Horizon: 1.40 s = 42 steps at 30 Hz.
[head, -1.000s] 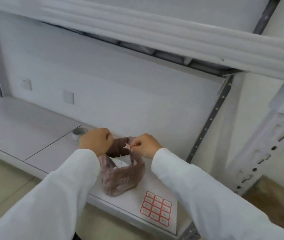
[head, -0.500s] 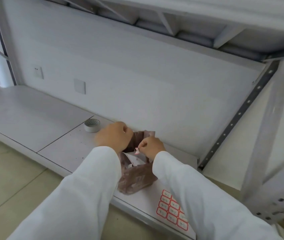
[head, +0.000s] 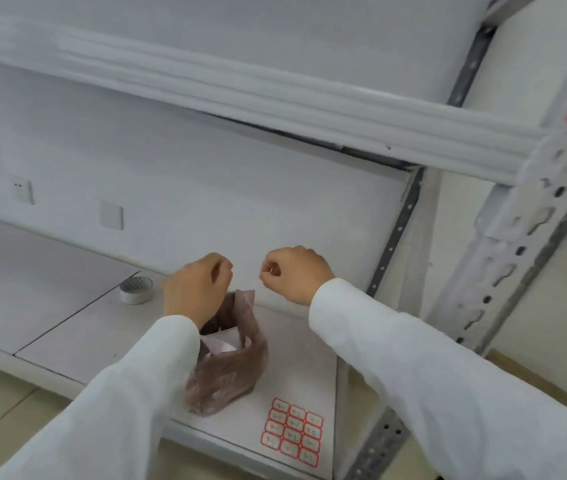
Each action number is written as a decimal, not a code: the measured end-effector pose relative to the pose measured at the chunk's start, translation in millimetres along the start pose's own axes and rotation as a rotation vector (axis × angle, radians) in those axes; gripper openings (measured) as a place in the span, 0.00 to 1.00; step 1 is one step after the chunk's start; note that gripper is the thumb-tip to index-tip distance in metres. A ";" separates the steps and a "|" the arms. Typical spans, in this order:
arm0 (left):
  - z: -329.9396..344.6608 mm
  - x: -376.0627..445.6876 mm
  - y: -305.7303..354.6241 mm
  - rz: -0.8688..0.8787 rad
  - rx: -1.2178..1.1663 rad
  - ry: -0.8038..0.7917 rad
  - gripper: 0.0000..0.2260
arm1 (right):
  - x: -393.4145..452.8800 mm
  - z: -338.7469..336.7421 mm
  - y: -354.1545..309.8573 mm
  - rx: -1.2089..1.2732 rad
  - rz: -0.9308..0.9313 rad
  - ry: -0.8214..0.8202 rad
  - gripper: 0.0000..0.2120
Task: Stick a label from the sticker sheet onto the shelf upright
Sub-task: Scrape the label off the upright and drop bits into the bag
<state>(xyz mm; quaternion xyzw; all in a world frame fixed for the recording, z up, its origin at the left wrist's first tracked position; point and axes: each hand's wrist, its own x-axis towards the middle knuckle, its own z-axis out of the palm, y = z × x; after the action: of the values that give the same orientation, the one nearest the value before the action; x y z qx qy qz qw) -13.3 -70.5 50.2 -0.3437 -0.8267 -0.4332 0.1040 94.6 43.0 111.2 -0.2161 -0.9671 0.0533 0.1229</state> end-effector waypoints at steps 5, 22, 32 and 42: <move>-13.3 -21.9 119.5 0.392 -0.204 0.176 0.21 | -69.4 -105.6 4.5 -0.058 -0.087 0.297 0.08; -42.3 1.9 323.0 0.622 0.052 -0.032 0.25 | -141.0 -247.3 101.5 -0.271 -0.127 0.943 0.07; -46.2 1.0 323.4 0.607 -0.006 -0.057 0.18 | -136.2 -238.0 97.0 -0.447 -0.130 1.011 0.12; -52.3 -1.5 324.9 0.601 -0.022 -0.099 0.18 | -135.9 -245.5 93.4 -0.449 -0.132 0.876 0.03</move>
<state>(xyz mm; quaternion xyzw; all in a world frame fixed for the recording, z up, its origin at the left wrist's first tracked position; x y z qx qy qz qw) 195.1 13.7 290.5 -0.5947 -0.6872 -0.3747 0.1834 315.5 80.8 304.0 -0.1778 -0.8237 -0.2602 0.4713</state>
